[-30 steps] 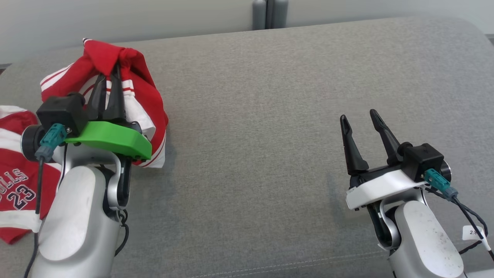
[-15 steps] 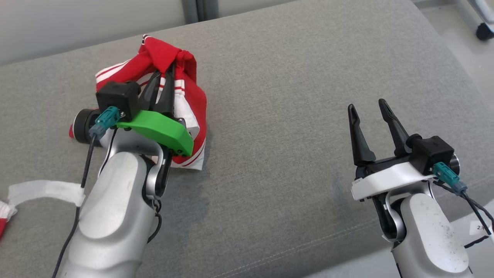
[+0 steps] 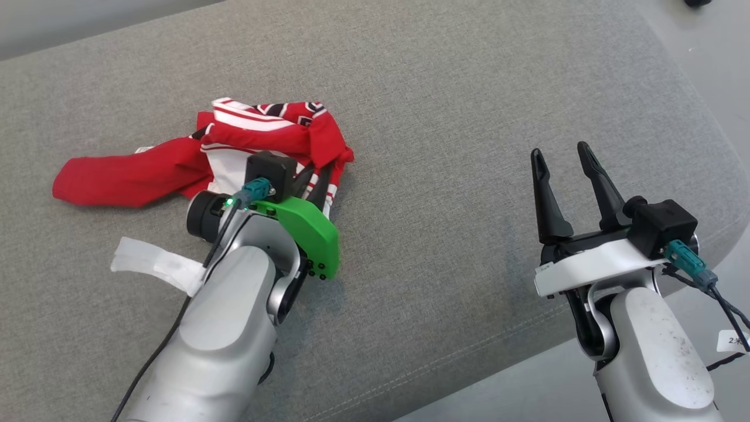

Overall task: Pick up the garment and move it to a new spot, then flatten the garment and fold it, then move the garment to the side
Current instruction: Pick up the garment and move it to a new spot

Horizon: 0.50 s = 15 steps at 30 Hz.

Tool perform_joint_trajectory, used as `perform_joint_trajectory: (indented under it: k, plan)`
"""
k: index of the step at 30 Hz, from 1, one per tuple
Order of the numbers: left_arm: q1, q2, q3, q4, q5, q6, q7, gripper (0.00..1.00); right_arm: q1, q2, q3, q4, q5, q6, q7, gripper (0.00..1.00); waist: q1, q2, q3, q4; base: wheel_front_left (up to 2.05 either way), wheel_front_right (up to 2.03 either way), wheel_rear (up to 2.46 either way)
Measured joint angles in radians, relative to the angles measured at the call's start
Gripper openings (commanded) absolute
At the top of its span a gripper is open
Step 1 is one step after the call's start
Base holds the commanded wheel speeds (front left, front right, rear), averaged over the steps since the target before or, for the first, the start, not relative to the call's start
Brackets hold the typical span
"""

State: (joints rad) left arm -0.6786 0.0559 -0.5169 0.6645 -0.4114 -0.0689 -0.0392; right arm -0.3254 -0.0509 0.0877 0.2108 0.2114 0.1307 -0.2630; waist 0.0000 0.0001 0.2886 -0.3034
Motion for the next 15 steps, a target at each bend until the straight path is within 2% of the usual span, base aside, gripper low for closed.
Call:
perform_joint_trajectory:
  k: [2, 3, 4, 12, 15]
  plan:
    - [0.000, -0.003, -0.034, 0.014, -0.007, -0.014, -0.010, 0.00, -0.002, 0.000, -0.001, 0.002, 0.001, 0.000, 0.000, 1.00, 0.0001, 0.0000, 0.004, 0.005, 0.00, 0.00, 0.00]
    - [0.000, -0.004, -0.049, 0.018, -0.020, -0.021, -0.011, 0.42, -0.002, 0.000, -0.003, 0.003, 0.001, 0.000, 0.000, 1.00, 0.0000, 0.0000, 0.004, 0.009, 0.00, 0.00, 0.00]
    - [0.001, -0.004, -0.067, 0.019, -0.025, -0.027, -0.017, 1.00, -0.003, 0.000, -0.004, 0.004, 0.001, 0.000, 0.000, 1.00, 0.0000, 0.0000, 0.003, 0.015, 0.00, 0.00, 0.00]
    - [0.049, -0.006, -0.152, -0.091, -0.077, -0.042, -0.087, 1.00, -0.002, 0.001, -0.022, 0.008, -0.015, 0.000, 0.000, 1.00, 0.0000, 0.0000, -0.016, 0.073, 0.00, 0.00, 0.00]
    - [0.087, 0.019, -0.140, -0.151, -0.073, -0.021, -0.116, 1.00, -0.001, 0.001, -0.025, 0.006, -0.023, 0.000, 0.000, 1.00, 0.0000, 0.0000, -0.025, 0.099, 0.00, 0.00, 0.00]
